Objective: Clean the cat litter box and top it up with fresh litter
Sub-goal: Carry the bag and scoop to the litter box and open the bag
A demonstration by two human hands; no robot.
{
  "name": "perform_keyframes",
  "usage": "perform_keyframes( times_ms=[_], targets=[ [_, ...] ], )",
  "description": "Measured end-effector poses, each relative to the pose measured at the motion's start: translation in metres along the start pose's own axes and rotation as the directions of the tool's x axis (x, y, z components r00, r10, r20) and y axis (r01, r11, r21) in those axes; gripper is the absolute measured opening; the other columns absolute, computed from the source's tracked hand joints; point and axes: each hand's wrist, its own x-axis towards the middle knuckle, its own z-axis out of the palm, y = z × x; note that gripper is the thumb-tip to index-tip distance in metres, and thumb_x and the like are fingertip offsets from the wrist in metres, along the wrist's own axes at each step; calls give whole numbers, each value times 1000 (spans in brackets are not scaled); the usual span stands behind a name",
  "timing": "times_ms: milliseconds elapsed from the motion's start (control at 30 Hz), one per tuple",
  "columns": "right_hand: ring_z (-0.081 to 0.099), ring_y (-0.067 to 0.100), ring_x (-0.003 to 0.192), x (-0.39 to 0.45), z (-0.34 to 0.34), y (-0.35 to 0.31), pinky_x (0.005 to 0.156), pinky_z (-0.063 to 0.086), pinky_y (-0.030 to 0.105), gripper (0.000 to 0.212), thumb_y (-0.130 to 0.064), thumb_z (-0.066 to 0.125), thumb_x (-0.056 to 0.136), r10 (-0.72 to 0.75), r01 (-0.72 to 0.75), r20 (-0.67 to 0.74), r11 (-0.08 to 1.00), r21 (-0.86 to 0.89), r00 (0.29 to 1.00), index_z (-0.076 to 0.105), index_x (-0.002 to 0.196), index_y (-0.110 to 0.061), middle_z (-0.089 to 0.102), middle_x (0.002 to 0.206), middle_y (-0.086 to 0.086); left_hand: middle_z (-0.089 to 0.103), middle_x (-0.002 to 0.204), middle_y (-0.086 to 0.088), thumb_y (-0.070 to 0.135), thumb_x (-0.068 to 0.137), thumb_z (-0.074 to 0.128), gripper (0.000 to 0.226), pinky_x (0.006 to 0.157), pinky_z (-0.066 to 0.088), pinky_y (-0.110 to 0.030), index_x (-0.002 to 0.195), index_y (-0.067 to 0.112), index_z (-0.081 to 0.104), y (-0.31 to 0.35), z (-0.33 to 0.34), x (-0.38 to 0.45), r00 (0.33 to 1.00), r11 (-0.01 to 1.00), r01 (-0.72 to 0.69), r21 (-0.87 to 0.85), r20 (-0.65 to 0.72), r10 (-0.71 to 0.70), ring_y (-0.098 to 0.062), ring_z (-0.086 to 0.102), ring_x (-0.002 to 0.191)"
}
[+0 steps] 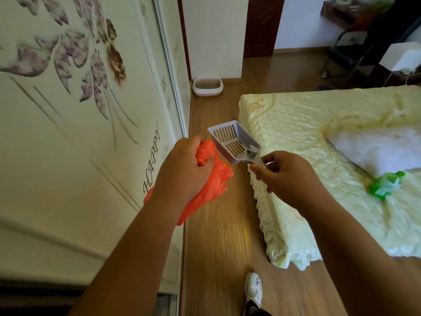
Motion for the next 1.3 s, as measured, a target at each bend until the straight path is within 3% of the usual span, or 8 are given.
perform_keyframes(
  times_ms=[300,667,1067,1300],
  targets=[
    [70,16,78,113,-51,19,66,51,24,45,-53,69,86,-25,26,-27,999,37,999,63,115,-21,73,95,-3,46,112,16,43,98,59,36,85,40,-25,131,31,52,46,41,93,998,998,52,18,-26,-51,-6,48,99],
    [70,12,79,205,-94,34,58,43,18,38,-42,71,87,-72,71,39,997,31,997,63,118,-21,70,96,-6,58,115,9,42,98,60,28,89,51,-30,123,31,57,72,81,163,993,992,101,-72,-61,-105,-11,59,99],
    [68,0,60,294,-92,35,48,41,11,31,-44,69,90,-23,23,30,1000,-19,999,62,113,-25,71,87,-10,58,115,8,41,99,59,28,89,48,-28,124,29,57,46,104,273,997,993,47,-106,-55,-53,-11,57,99],
    [69,1,61,376,-64,-1,48,40,8,30,-43,68,91,23,-22,13,998,-56,1000,62,115,-25,71,89,-11,61,116,6,45,99,57,29,90,49,-28,122,27,58,-2,103,371,1000,993,23,-116,-9,-24,-13,60,100]
  ],
)
